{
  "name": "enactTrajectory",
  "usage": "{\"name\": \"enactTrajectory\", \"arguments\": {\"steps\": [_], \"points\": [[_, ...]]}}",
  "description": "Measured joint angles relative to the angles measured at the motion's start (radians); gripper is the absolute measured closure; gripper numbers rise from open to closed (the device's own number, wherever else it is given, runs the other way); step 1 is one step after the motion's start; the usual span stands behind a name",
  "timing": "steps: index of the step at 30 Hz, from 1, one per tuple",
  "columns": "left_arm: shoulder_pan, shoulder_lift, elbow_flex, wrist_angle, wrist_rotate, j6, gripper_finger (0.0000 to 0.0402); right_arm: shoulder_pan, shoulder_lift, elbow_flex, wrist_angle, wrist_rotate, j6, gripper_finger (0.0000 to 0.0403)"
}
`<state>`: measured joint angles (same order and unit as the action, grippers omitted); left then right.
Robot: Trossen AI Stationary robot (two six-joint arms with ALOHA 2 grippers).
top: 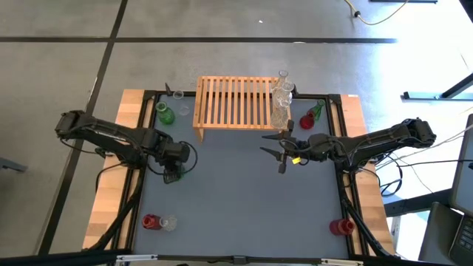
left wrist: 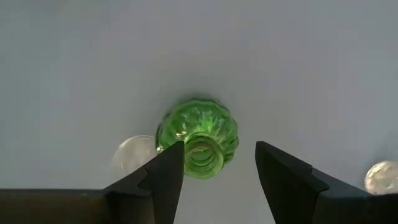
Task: Sort vases onto shelf
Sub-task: Put the green vase on the shelf
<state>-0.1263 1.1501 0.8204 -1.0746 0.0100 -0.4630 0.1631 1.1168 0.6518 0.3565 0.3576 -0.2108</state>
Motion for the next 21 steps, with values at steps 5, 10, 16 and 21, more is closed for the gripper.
{"name": "enactTrajectory", "arguments": {"steps": [5,10,16,21], "points": [[-0.019,0.055,0.006,-0.007,-0.005,0.013,0.0209,0.000,0.000,0.000,0.000,0.000,0.000,0.0233],[-0.021,0.072,0.005,-0.009,-0.008,0.028,0.0209,0.000,0.000,0.000,0.000,0.000,0.000,0.0233],[-0.021,0.072,0.003,-0.012,-0.039,0.032,0.0209,0.000,0.000,0.000,0.000,0.000,0.000,0.0233],[-0.018,0.080,-0.003,-0.006,-0.058,0.076,0.0209,0.000,0.000,0.000,0.000,0.000,0.000,0.0233]]}}
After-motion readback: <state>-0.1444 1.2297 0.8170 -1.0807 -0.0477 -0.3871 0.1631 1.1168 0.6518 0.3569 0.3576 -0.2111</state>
